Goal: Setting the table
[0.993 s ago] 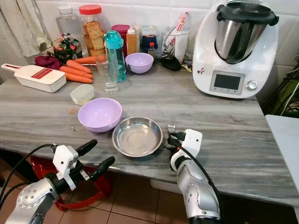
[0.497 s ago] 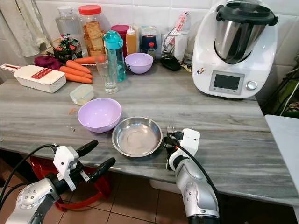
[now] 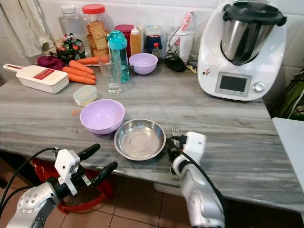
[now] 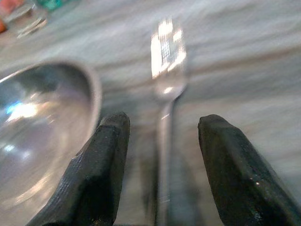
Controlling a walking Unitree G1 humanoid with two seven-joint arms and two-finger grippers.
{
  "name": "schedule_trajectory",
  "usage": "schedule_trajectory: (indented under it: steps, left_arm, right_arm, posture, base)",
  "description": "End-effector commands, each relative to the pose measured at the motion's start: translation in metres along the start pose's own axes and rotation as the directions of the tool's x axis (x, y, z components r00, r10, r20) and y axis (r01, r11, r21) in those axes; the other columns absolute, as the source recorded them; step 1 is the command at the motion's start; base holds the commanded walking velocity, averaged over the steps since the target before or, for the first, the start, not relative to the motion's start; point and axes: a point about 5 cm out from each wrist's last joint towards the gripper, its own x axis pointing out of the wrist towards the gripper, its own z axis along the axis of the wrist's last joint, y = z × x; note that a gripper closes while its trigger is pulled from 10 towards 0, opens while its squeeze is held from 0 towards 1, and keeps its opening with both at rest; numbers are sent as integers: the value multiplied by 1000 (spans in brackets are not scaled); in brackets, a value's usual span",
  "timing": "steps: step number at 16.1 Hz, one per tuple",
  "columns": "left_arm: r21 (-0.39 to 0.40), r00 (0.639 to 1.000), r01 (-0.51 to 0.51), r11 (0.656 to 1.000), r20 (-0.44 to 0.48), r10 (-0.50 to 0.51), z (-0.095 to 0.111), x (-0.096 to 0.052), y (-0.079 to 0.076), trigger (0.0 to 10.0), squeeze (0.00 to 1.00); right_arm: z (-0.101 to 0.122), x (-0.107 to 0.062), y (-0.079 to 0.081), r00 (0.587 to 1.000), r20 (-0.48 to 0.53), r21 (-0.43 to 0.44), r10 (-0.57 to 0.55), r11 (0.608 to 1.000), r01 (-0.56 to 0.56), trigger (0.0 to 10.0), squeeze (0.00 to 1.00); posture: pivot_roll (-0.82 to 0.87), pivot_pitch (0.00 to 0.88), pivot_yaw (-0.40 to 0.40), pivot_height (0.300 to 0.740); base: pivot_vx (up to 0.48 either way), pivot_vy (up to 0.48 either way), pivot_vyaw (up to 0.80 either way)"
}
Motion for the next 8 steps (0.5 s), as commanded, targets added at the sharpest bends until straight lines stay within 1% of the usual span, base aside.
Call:
schedule_trajectory:
  steps: [1,2,3,4,6,8]
  left_arm:
    - [-1,1000,16,1000,3,-16,0,2,0,10000,0]
    - [-3,1000,20,1000,5,-20,0,3,0,10000,0]
    - [-3,1000,20,1000,6,-20,-1,3,0,10000,0]
    - [-2,1000,22,1000,11,-22,0,4,0,10000,0]
    - [7,1000,14,1000,23,-14,1,5,1,10000,0]
    - [9,999,-4,1000,38,3,2,7,3,10000,0]
  right_arm:
    - [11,-3,-1,998,61,-23,-14,1000,15,10000,1000]
    - [17,-8,-5,993,111,-29,-28,999,31,10000,1000]
    - [19,-10,-7,991,125,-29,-38,999,42,10000,1000]
    - [27,-13,-6,983,181,-44,-25,998,34,10000,1000]
    - [35,-15,-5,973,231,-73,-26,996,44,10000,1000]
    - [42,-19,-6,957,287,-76,-34,995,58,10000,1000]
  posture:
    - [11,0,5,740]
    - [4,0,9,740]
    - [0,0,13,740]
    - [0,0,13,740]
    - [-9,0,21,740]
    - [-12,0,24,740]
  base:
    - [0,0,0]
    - [0,0,0]
    - [0,0,0]
    - [0,0,0]
    - [0,0,0]
    - [0,0,0]
